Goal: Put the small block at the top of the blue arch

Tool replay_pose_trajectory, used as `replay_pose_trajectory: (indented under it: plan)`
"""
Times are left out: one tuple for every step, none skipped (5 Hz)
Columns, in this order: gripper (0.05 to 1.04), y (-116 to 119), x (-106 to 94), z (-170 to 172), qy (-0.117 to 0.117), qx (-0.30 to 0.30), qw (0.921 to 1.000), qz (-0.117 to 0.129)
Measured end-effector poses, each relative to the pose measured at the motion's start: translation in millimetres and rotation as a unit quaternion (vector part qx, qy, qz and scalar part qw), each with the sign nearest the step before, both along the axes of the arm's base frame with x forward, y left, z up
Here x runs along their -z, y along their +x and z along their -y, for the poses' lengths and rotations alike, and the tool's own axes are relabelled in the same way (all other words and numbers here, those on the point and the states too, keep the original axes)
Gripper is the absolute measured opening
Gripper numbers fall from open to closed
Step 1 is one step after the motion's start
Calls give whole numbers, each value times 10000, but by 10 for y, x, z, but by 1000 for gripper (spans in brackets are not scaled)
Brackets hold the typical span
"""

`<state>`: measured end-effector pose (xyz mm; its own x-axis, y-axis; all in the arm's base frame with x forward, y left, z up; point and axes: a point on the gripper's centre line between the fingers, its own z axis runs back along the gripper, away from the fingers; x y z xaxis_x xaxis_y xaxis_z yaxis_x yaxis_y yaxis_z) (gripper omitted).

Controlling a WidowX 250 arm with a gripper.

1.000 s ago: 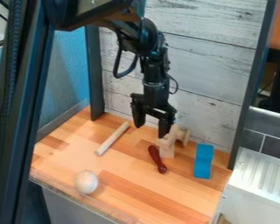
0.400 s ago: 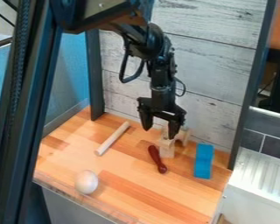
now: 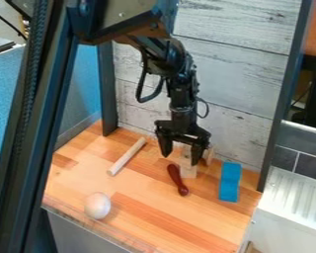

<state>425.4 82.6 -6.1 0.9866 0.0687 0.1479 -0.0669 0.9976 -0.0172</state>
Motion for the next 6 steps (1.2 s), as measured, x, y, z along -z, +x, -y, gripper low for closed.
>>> replay_pose_trajectory:
  plan:
    - [1000,18,24,17,-75,-191,9997,111]
    - [1000,29,38,24,-75,-315,9994,152]
    - [939,-13,186,92,-117,-317,9994,-63]
    - [665,3,162,121,-190,-277,9994,-47]
    - [601,-22,155,177,-380,-234,9989,-127]
    - [600,-51,-48,250,-542,-99,9985,-46]
